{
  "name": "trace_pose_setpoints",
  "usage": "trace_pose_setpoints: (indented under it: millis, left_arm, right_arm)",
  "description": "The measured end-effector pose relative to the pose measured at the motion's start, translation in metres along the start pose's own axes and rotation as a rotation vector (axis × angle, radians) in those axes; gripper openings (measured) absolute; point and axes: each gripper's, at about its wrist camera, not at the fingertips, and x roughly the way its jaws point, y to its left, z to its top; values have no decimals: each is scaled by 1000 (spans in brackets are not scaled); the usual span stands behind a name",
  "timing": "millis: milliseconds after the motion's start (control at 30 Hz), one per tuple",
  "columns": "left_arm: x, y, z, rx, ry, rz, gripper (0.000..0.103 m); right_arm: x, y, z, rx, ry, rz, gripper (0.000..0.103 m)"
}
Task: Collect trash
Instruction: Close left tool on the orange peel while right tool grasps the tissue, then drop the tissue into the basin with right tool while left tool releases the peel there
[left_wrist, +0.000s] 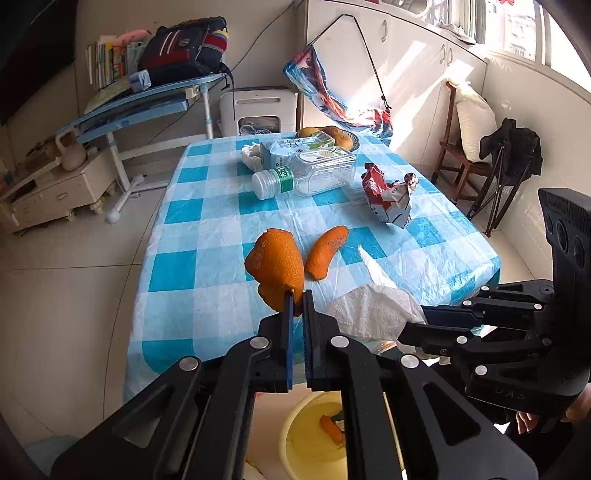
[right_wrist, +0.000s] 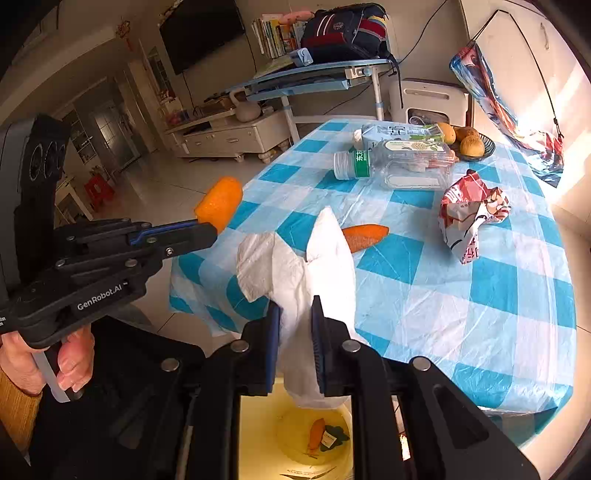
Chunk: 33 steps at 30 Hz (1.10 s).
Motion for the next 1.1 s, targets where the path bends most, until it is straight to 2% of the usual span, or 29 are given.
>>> trace_pose_setpoints:
  millis: [200, 267, 300, 333, 400, 433, 533, 700, 767, 833, 867, 933, 967, 1000, 1100]
  left_arm:
    - [-9, -6, -30, -4, 38, -3, 5]
    - [-8, -6, -37, -8, 54, -3, 5]
    - [-7, -5, -39, -10, 63, -2, 5]
    - [-7, -4, -42, -10, 72, 1, 5]
    - [-6, -2, -47, -11, 88, 2, 5]
    - [-6, -2, -50, -11, 95, 0, 5]
    - [-4, -5, -58, 7, 122, -4, 5]
    - [1, -25, -79, 83, 201, -39, 5]
    - [5, -38, -91, 141, 262, -69, 5]
    - [14, -52, -107, 201, 354, -108, 5]
    - [17, -57, -113, 219, 395, -120, 7]
    - [23, -65, -124, 266, 462, -134, 16]
    - [22, -70, -126, 298, 455, -107, 31]
    - [20, -72, -126, 321, 441, -91, 49]
    - [9, -69, -116, 300, 364, -69, 64]
  right_arm:
    - [21, 33, -62, -8, 208, 14, 17]
    - [33, 41, -73, -33, 278, 12, 22]
    - [39, 44, -77, -42, 317, 13, 27]
    - [42, 46, -83, -47, 333, -5, 39]
    - [41, 45, -84, -37, 331, -24, 49]
    - [37, 45, -84, -24, 313, -34, 53]
    - [21, 35, -77, 27, 233, -65, 59]
    - [-17, 25, -67, 98, 23, -118, 70]
    - [-34, 24, -62, 113, -66, -129, 72]
    - [-50, 22, -56, 120, -148, -158, 79]
    - [-56, 22, -55, 123, -183, -169, 80]
    - [-64, 18, -54, 138, -227, -181, 82]
    - [-66, 15, -53, 148, -240, -185, 82]
    - [-67, 11, -52, 157, -246, -187, 82]
    - [-70, 8, -52, 176, -263, -198, 82]
